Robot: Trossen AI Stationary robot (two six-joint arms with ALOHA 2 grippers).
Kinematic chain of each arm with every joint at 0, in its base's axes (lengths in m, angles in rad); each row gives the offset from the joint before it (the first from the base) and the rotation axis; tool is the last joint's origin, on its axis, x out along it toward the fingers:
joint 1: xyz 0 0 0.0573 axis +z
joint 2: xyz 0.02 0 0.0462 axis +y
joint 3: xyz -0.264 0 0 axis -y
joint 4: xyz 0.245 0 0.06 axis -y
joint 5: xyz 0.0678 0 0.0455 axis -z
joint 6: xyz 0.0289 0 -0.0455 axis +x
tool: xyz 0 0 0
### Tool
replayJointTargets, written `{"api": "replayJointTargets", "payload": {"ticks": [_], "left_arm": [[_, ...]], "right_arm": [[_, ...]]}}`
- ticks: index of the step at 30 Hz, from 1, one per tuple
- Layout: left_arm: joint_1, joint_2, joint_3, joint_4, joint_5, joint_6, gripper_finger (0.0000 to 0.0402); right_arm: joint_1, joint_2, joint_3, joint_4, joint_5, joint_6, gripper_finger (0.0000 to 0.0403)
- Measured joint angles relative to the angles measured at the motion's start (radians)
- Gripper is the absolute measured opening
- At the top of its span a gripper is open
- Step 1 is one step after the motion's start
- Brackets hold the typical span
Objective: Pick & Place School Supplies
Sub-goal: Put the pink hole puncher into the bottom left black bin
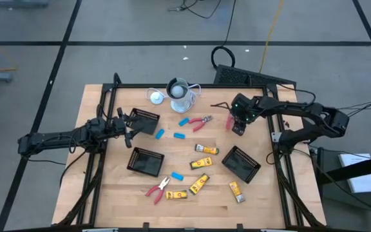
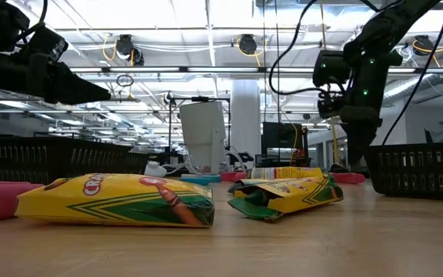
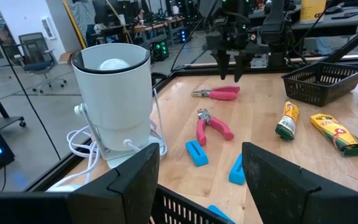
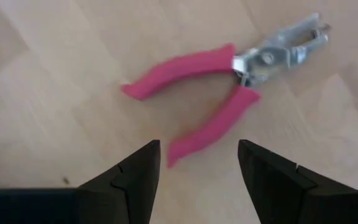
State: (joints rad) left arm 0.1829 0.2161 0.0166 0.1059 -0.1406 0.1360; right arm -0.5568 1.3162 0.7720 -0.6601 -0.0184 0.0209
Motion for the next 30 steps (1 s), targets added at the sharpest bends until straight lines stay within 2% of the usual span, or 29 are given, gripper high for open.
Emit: {"api": "replayJointTargets", "payload": {"ticks": [9, 15, 20, 24, 29, 30], "left_arm": [[0.000, 0.000, 0.000, -0.006, 0.000, 0.000, 0.0232], [0.000, 0.000, 0.000, -0.007, 0.000, -0.002, 0.0232], [0.000, 0.000, 0.000, -0.013, 0.000, -0.003, 0.0232], [0.000, 0.000, 0.000, -0.015, 0.000, -0.003, 0.0232], [0.000, 0.000, 0.000, -0.015, 0.000, -0.003, 0.0232], [0.000, 0.000, 0.000, -0.015, 0.000, -0.003, 0.0232]], "right_arm": [[-0.013, 0.078, 0.000, 0.046, 0.016, -0.007, 0.0210], [-0.011, 0.172, 0.000, 0.099, -0.029, -0.007, 0.0210], [0.016, 0.206, 0.002, 0.127, -0.020, -0.005, 0.0200], [0.045, 0.192, 0.001, 0.140, -0.016, -0.009, 0.0151], [0.073, 0.192, 0.001, 0.142, -0.026, -0.054, 0.0037], [0.079, 0.192, 0.001, 0.143, -0.025, -0.063, 0.0030]]}}
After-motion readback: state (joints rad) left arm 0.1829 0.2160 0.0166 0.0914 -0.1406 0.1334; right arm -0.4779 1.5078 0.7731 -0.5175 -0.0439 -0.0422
